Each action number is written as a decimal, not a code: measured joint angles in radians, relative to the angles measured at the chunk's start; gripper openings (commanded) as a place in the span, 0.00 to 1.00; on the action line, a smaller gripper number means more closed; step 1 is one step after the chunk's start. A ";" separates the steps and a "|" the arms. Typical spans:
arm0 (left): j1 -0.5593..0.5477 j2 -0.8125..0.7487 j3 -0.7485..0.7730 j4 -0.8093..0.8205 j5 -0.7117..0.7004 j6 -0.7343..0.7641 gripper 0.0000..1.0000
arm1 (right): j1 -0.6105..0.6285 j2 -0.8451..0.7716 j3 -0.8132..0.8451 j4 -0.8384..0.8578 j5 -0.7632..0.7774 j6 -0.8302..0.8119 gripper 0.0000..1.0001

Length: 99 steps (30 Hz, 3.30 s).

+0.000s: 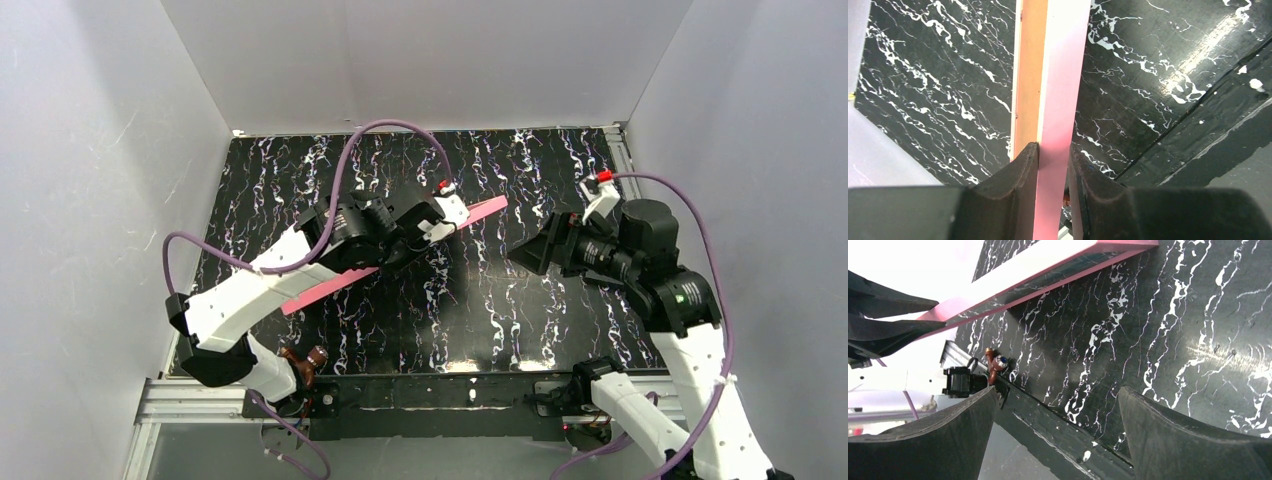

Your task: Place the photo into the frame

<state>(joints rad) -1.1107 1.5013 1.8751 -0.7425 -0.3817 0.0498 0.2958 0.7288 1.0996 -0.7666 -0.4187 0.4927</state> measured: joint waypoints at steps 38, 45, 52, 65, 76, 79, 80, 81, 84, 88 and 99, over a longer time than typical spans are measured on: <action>0.220 -0.210 0.026 -0.109 0.472 -0.088 0.00 | 0.000 0.294 0.100 0.261 -0.374 -0.460 0.96; 0.224 -0.244 0.020 -0.112 0.510 -0.084 0.00 | 0.000 0.302 0.068 0.317 -0.424 -0.473 0.96; 0.225 -0.314 -0.070 -0.028 0.489 -0.067 0.24 | 0.000 0.349 0.030 0.375 -0.472 -0.471 0.94; 0.238 -0.310 -0.198 0.013 0.398 0.009 0.21 | 0.001 0.384 0.003 0.454 -0.568 -0.440 0.91; 0.248 -0.340 -0.231 0.055 0.382 0.036 0.19 | 0.001 0.407 -0.026 0.498 -0.589 -0.451 0.93; 0.250 -0.343 -0.231 0.050 0.386 0.039 0.20 | 0.001 0.422 -0.038 0.535 -0.613 -0.462 0.93; 0.251 -0.343 -0.231 0.049 0.392 0.040 0.20 | 0.001 0.428 -0.042 0.552 -0.620 -0.465 0.93; 0.251 -0.343 -0.231 0.048 0.397 0.042 0.19 | 0.001 0.436 -0.048 0.571 -0.626 -0.468 0.94; 0.251 -0.344 -0.231 0.045 0.416 0.048 0.18 | 0.001 0.464 -0.055 0.620 -0.637 -0.476 0.94; 0.251 -0.348 -0.236 0.047 0.450 0.061 0.18 | 0.001 0.504 -0.055 0.702 -0.660 -0.497 0.94; 0.256 -0.383 -0.278 0.089 0.476 0.062 0.21 | 0.002 0.600 -0.049 1.067 -0.856 -0.254 0.84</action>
<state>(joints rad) -0.8547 1.1187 1.5967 -0.6533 0.0948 0.1116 0.2977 1.3293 1.0508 0.3008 -1.2751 0.2386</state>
